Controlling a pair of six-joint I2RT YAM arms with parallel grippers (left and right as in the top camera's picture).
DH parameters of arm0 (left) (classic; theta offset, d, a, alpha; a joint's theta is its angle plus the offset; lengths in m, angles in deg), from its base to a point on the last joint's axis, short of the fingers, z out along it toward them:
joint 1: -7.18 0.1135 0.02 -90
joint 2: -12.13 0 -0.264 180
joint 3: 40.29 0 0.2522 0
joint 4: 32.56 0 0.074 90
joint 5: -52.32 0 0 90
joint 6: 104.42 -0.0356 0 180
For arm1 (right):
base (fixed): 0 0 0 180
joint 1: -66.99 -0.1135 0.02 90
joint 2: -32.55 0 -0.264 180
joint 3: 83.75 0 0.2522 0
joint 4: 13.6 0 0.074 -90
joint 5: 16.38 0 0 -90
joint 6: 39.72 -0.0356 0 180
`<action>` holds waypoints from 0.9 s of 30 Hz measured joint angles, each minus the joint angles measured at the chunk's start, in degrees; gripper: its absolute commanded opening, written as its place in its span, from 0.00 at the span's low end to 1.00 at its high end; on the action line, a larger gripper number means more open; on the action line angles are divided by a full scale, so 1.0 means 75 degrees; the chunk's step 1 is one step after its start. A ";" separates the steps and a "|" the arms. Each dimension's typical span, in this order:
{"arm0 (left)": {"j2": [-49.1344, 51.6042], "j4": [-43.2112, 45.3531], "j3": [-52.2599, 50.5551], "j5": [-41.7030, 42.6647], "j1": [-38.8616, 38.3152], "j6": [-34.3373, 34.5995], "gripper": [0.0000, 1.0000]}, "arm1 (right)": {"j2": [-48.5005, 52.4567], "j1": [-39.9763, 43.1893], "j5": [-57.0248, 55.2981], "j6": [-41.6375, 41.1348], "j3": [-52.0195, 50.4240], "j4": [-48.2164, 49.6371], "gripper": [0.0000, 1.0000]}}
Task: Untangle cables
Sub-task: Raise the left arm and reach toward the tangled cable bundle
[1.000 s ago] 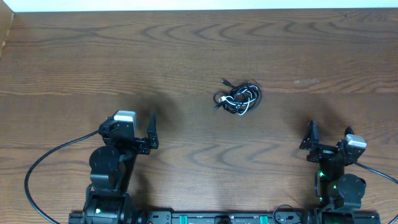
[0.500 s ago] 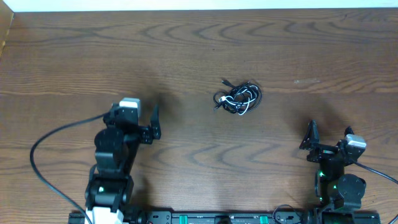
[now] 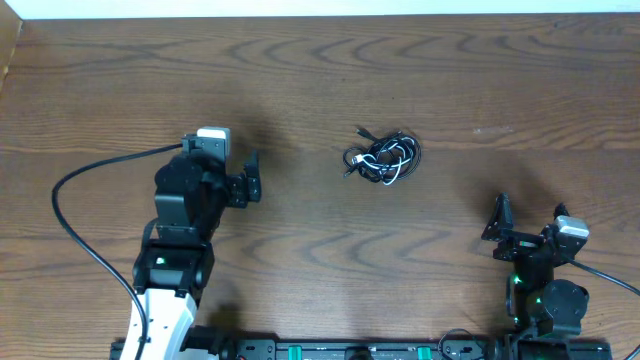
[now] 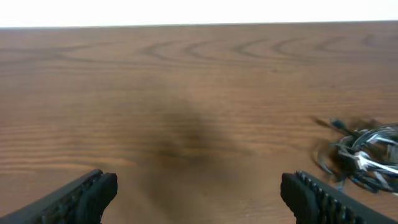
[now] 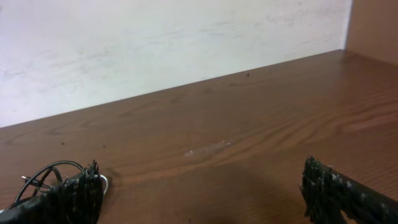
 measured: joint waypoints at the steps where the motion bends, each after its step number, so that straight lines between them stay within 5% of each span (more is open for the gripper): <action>1: 0.0029 -0.0099 0.0090 0.0093 0.0000 0.0029 0.92 | 0.0000 0.0000 0.0000 0.0000 0.0000 -0.0003 0.99; 15: 0.0265 -0.2174 0.1142 0.1498 0.0000 0.0452 0.92 | 0.0000 0.0000 0.0000 0.0000 0.0000 0.0000 0.99; 27: 0.0268 -0.2259 0.1253 0.1626 0.0000 0.0455 0.92 | 0.0000 0.0000 0.0000 0.0000 0.0000 0.0000 0.99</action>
